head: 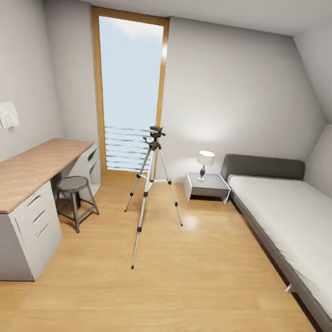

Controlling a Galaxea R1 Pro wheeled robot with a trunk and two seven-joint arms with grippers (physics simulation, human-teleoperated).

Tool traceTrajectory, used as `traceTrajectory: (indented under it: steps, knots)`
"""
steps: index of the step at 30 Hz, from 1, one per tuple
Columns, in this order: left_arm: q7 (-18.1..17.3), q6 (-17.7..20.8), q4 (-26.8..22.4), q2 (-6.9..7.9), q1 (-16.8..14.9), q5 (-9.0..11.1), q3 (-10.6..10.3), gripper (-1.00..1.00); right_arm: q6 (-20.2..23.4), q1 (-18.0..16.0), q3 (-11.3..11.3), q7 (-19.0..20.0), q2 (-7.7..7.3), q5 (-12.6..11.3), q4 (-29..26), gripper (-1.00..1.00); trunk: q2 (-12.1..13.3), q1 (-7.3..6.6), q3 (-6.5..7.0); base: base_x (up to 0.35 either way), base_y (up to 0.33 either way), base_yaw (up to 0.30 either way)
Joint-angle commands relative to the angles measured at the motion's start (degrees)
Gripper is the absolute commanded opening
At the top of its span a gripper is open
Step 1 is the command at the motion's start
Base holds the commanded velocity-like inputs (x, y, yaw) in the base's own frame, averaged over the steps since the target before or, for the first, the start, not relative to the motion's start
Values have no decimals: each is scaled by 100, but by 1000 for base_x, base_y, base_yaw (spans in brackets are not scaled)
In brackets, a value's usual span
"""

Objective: Attach the digital camera to the camera tripod in the bedroom.

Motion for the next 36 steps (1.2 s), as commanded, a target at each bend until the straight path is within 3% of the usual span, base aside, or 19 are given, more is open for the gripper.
traceTrajectory:
  steps: [1,9,36]
  knots:
    - [22,-15,-2,-1,-3,38,-49,-100,-29,-11,-49,13,-2,51,19,100,-12,7,-12,322,0,-289]
    - [22,-15,-2,-9,-3,38,-55,-100,-7,-11,-37,37,23,70,13,100,-12,7,-8,322,0,-132]
    - [65,-23,5,-28,-3,29,-55,-100,-9,-11,-26,9,13,72,11,100,-12,7,-7,322,-67,-5]
